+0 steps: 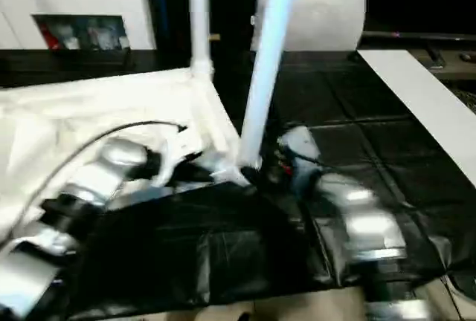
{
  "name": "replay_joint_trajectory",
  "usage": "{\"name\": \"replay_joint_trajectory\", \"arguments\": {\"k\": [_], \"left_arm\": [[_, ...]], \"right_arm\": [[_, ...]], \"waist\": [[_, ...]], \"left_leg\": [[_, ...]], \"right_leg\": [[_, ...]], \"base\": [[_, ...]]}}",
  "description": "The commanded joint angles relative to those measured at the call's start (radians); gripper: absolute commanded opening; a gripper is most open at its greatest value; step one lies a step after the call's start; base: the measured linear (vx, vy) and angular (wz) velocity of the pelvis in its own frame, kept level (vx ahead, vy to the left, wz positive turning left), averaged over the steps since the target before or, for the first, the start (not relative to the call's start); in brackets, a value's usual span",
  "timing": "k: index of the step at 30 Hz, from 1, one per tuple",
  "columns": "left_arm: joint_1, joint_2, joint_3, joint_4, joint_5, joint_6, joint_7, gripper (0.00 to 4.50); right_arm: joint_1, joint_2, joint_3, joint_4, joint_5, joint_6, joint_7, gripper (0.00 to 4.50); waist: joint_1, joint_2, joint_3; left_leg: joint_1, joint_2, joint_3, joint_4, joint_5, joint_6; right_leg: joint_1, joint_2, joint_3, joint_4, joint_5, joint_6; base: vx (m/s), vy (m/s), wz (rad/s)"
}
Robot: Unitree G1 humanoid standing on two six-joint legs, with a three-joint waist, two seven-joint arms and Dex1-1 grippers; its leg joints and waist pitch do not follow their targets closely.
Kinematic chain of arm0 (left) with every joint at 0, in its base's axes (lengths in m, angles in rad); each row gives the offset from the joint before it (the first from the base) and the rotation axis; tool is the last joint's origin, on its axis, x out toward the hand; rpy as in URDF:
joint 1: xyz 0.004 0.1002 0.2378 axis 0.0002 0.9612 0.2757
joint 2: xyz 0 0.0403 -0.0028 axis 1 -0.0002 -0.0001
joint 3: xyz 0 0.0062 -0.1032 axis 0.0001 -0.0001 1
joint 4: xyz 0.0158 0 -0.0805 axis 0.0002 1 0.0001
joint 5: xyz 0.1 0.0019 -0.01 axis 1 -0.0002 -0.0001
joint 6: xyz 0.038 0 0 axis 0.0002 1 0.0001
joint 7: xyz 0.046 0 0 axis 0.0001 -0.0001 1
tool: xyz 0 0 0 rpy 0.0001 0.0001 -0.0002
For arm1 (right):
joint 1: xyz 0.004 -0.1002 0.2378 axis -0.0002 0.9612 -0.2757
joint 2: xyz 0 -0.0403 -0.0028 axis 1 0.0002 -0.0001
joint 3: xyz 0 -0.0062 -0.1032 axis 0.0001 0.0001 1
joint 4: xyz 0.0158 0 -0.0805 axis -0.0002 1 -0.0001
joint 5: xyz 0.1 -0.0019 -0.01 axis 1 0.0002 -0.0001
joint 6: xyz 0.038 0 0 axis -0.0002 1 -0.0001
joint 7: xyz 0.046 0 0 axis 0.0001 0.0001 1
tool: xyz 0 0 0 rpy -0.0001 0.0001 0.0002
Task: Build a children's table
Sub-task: Rotate leg to tighten
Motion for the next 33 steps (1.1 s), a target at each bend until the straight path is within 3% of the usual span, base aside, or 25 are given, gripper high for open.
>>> {"name": "replay_joint_trajectory", "arguments": {"k": [1,5,7,8,10,11,14,17,19,30,33], "left_arm": [[0.01,0.018,-0.039,-0.029,-0.011,-0.083,-0.106,0.0],[0.016,0.04,-0.049,-0.033,-0.028,-0.126,-0.174,0.0],[0.015,0.045,-0.049,-0.022,-0.034,-0.16,-0.191,0.0],[0.017,0.049,-0.053,-0.016,-0.036,-0.182,-0.203,0.0],[0.021,0.063,-0.064,-0.015,-0.043,-0.213,-0.253,0.0],[0.021,0.065,-0.065,-0.015,-0.045,-0.219,-0.264,0.0],[0.024,0.076,-0.073,-0.02,-0.055,-0.247,-0.321,0.0],[0.023,0.08,-0.083,-0.026,-0.056,-0.259,-0.349,0.0],[0.022,0.08,-0.089,-0.028,-0.053,-0.27,-0.355,0.0],[0.016,0.076,-0.101,-0.021,-0.045,-0.296,-0.37,0.0],[0.013,0.077,-0.095,-0.009,-0.046,-0.293,-0.362,0.0]], "right_arm": [[-0.019,-0.032,0.015,0.017,0.041,-0.025,0.124,4.25],[-0.043,-0.081,0.045,0.056,0.05,-0.067,0.252,4.25],[-0.062,-0.095,0.063,0.089,0.054,-0.078,0.304,4.09],[-0.077,-0.099,0.072,0.114,0.054,-0.087,0.332,3.99],[-0.108,-0.098,0.088,0.161,0.058,-0.098,0.388,3.87],[-0.113,-0.096,0.09,0.169,0.058,-0.104,0.398,3.87],[-0.135,-0.089,0.11,0.202,0.056,-0.135,0.451,3.5],[-0.148,-0.086,0.138,0.225,0.048,-0.154,0.489,3.37],[-0.155,-0.08,0.152,0.238,0.045,-0.165,0.512,3.25],[-0.162,-0.052,0.186,0.26,0.054,-0.175,0.568,2.26],[-0.148,-0.053,0.185,0.235,0.081,-0.125,0.579,2.14]], "waist": [[0.003,-0.003,-0.073],[0.016,0.001,-0.077],[0.02,-0.001,-0.079],[0.021,-0.005,-0.079],[0.029,-0.004,-0.081],[0.031,-0.009,-0.081],[0.04,-0.006,-0.082],[0.05,-0.014,-0.081],[0.055,-0.012,-0.081],[0.054,-0.015,-0.076],[0.054,-0.013,-0.075]], "left_leg": [[0.001,0.028,-0.001,-0.061,-0.152,0.085],[0.006,0.032,0.001,-0.058,-0.132,0.088],[0.003,0.031,0.001,-0.057,-0.126,0.089],[0.002,0.032,0.001,-0.057,-0.124,0.089],[0.002,0.033,0.001,-0.055,-0.114,0.088],[0.002,0.034,0.004,-0.055,-0.106,0.088],[0.002,0.035,0.005,-0.054,-0.101,0.088],[0.005,0.036,0.007,-0.054,-0.103,0.084],[0.005,0.037,0.006,-0.054,-0.107,0.079],[0.003,0.034,0.002,-0.055,-0.153,0.052],[0.004,0.034,0.002,-0.055,-0.155,0.053]], "right_leg": [[0.065,-0.073,0.062,-0.067,-0.291,-0.174],[0.062,-0.075,0.064,-0.058,-0.25,-0.201],[0.064,-0.075,0.062,-0.055,-0.241,-0.206],[0.065,-0.075,0.063,-0.056,-0.241,-0.203],[0.065,-0.075,0.061,-0.049,-0.235,-0.207],[0.064,-0.074,0.062,-0.049,-0.228,-0.206],[0.064,-0.075,0.063,-0.046,-0.226,-0.204],[0.06,-0.076,0.063,-0.048,-0.251,-0.194],[0.059,-0.077,0.063,-0.046,-0.262,-0.19],[0.056,-0.077,0.061,-0.057,-0.369,-0.149],[0.056,-0.076,0.061,-0.058,-0.367,-0.149]], "base": [[0.0,0.0,0.0],[0.0,0.0,0.0],[0.0,0.0,0.0],[0.0,0.0,0.0],[0.0,0.0,0.0],[0.0,0.0,0.0],[0.0,0.0,0.0],[0.0,0.0,0.0],[0.0,0.0,0.0],[0.0,0.0,0.0],[0.0,0.0,0.0]]}}
